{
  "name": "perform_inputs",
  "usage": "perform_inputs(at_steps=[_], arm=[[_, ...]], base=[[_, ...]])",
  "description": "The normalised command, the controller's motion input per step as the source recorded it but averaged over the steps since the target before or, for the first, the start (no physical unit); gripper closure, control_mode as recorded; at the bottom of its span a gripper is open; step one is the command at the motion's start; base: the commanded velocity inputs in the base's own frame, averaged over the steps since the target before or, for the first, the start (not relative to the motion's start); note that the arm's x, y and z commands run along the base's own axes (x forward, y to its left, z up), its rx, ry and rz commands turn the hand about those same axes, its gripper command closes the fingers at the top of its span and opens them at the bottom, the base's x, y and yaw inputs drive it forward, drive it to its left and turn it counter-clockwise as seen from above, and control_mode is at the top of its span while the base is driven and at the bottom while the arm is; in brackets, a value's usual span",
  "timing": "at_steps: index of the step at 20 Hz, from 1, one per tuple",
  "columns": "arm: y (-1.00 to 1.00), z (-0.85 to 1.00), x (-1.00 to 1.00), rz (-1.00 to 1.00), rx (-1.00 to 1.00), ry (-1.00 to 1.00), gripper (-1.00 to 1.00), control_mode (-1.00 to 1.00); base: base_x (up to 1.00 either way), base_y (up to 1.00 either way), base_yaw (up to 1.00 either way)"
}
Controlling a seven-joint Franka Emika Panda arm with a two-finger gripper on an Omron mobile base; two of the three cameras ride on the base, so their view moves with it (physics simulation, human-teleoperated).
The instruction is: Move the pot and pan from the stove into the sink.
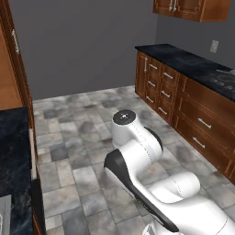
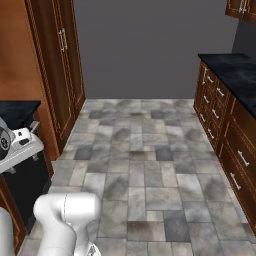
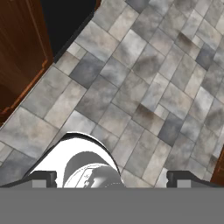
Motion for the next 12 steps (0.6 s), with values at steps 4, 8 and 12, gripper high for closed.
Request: perform_inputs(at_steps=[4,8,12], arm=[[0.0,0.0,0.0,0.0,0.0,0.0,-1.0,1.0],[0.0,0.0,0.0,0.0,0.0,0.0,-1.0,1.0],[0.0,0.0,0.0,0.0,0.0,0.0,-1.0,1.0]], base=[[0.09,0.0,-0.45],[0.09,0.0,-0.45],[0.09,0.0,-0.45]])
